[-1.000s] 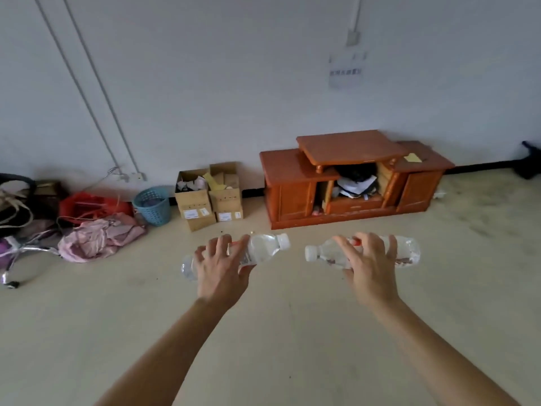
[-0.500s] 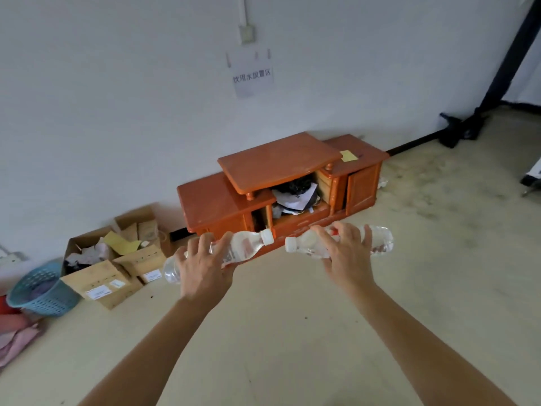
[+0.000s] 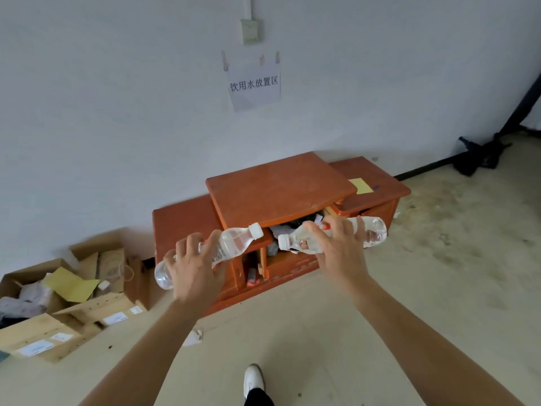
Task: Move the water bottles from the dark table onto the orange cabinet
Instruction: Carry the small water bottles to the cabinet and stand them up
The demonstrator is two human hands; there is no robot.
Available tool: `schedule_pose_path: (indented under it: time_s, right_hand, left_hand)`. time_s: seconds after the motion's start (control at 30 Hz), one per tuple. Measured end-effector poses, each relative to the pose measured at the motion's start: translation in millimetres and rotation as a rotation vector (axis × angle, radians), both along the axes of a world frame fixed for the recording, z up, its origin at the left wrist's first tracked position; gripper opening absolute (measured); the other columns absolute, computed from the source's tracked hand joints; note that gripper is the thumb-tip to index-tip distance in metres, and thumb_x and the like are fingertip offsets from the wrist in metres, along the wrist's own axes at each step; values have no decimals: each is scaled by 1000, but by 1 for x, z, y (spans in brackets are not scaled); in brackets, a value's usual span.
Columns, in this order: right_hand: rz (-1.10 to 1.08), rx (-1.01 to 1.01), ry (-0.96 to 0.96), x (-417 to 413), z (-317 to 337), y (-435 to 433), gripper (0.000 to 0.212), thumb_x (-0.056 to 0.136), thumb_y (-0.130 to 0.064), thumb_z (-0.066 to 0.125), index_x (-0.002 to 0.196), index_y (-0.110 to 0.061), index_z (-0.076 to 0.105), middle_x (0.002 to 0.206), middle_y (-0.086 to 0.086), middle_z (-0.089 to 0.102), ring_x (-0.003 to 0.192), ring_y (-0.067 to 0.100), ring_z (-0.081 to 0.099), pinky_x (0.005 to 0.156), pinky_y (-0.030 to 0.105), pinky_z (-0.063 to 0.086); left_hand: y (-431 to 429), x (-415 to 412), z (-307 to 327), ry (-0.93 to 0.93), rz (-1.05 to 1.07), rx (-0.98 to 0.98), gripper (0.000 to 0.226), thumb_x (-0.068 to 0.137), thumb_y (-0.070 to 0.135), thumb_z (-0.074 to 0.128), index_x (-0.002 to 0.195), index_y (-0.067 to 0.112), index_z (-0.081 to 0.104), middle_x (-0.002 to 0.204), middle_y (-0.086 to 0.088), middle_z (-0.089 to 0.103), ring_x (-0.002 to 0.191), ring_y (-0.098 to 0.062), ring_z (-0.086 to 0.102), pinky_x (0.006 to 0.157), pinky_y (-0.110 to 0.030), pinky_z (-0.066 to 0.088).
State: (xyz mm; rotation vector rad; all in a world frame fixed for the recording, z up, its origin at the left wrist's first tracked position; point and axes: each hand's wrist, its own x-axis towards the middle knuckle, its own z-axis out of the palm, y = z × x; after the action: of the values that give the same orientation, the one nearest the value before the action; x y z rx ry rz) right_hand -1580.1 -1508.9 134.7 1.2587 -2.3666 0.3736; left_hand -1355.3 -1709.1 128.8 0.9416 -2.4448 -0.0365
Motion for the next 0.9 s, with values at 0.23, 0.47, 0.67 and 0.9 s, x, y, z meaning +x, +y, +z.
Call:
schedule_pose_path:
  time_s: [0.23,0.47,0.67,0.9]
  right_hand:
    - [-6,84,27,-122,12,-140,80,52,-21,99,123,-32,64,116,8,59,112,32,58,106,69,37]
    - [-18,94,-3,-239,6,-243,80,56,-19,97,126,-36,61,117,6,58,113,30,57,106,69,37]
    - [19,111,-184,-340,-32,-343,69,72,-23,89,128,-40,51,121,3,55,117,28,56,108,67,37]
    - [180,-126,-795,-468,-79,-472,57,81,-45,82,132,-37,57,121,-1,57,102,10,57,87,29,52]
  left_hand:
    - [-154,-146,12,37,-1,75,62,74,34,85,129,24,57,120,-14,59,109,-41,52,91,-66,42]
    - [-262,-260,10,59,-22,99,63,74,38,85,128,28,54,119,-10,58,107,-37,53,89,-62,44]
    - [-333,-347,-31,69,99,312,61,79,39,80,133,27,55,119,-6,56,112,-32,51,92,-57,42]
    - [-419,-439,-66,340,319,816,64,82,52,75,135,25,50,123,5,54,112,-19,55,83,-35,47]
